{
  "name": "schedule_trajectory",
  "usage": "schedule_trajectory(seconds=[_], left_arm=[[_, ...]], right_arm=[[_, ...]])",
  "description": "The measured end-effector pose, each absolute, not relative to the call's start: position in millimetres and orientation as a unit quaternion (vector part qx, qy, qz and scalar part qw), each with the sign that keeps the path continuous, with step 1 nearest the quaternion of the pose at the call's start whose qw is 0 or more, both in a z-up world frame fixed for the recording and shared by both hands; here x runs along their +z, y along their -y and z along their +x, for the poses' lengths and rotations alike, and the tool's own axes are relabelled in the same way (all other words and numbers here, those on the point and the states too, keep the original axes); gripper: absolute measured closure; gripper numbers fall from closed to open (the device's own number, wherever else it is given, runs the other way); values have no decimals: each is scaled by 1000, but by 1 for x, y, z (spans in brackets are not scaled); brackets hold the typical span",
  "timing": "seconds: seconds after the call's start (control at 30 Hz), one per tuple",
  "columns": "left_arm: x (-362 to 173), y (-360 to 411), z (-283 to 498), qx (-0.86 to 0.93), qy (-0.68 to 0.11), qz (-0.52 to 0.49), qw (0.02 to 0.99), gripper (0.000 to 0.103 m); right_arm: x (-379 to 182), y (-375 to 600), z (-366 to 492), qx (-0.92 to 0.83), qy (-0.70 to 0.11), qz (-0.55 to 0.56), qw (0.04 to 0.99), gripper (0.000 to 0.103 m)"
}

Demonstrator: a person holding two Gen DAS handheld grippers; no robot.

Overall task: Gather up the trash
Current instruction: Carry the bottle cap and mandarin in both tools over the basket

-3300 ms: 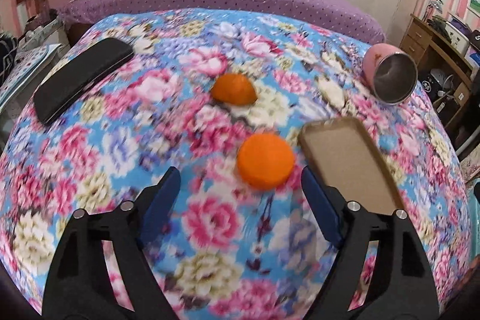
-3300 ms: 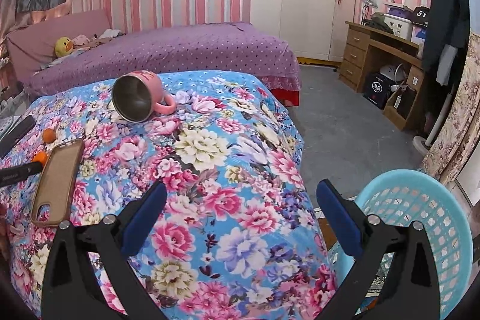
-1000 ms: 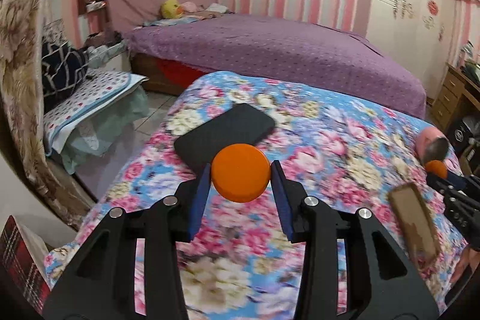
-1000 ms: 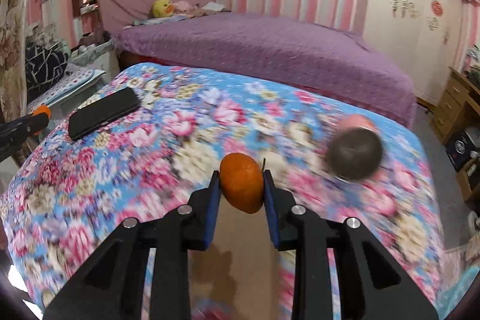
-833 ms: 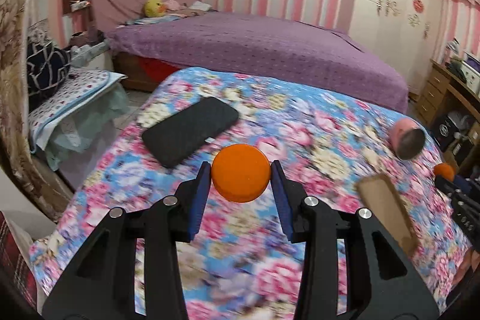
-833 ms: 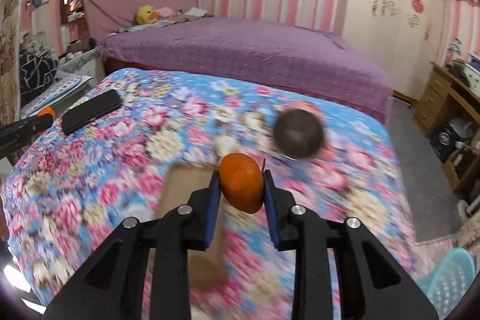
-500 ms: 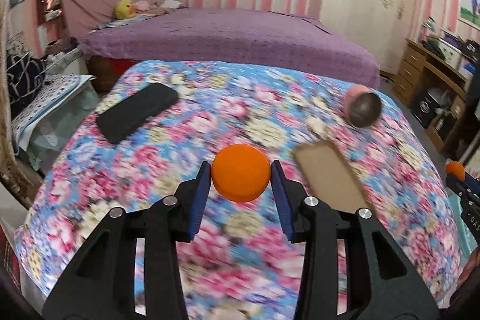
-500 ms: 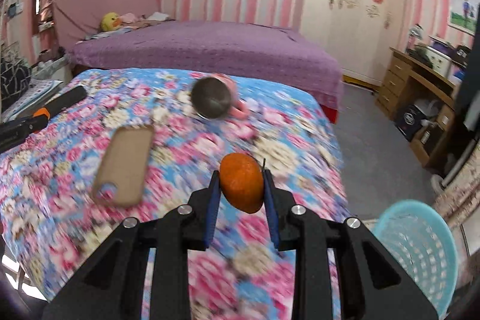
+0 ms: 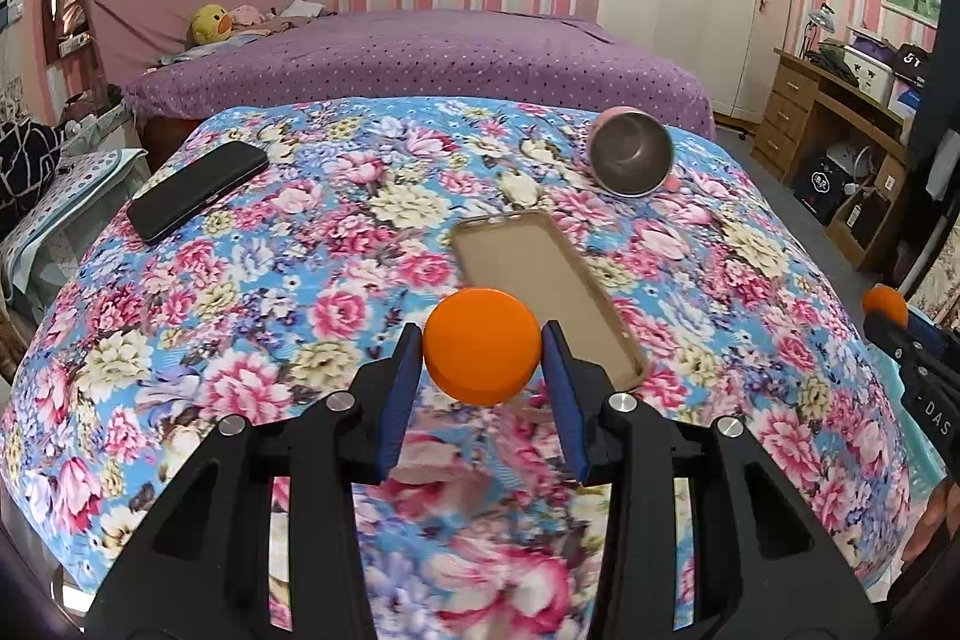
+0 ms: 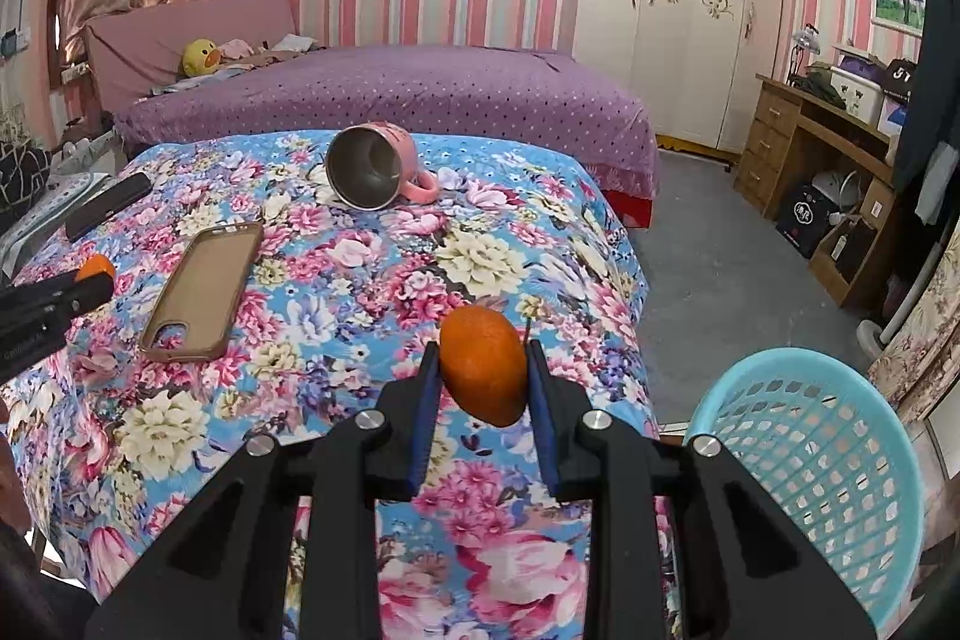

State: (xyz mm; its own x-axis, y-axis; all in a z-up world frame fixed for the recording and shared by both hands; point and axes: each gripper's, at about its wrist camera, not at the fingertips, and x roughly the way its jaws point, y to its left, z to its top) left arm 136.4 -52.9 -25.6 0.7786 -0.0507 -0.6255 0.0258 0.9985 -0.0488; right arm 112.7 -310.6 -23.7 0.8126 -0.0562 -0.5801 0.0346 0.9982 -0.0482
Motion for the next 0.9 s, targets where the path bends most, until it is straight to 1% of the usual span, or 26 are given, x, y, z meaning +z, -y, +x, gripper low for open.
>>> schedule_trajectory(seconds=[0.23,0.63,0.9], left_arm=[[-24,79,140,-19,-328,-27,944,63],[-26,154,128,-62,-309,5,949,63],[-23,195,120,-92,-304,4,948,63]], right_arm=[[-17,331,110,-31,-294,-14,955,75],[-12,416,81,-99,-286,5,953,75],[-15,473,60,-144,-287,11,947,75]])
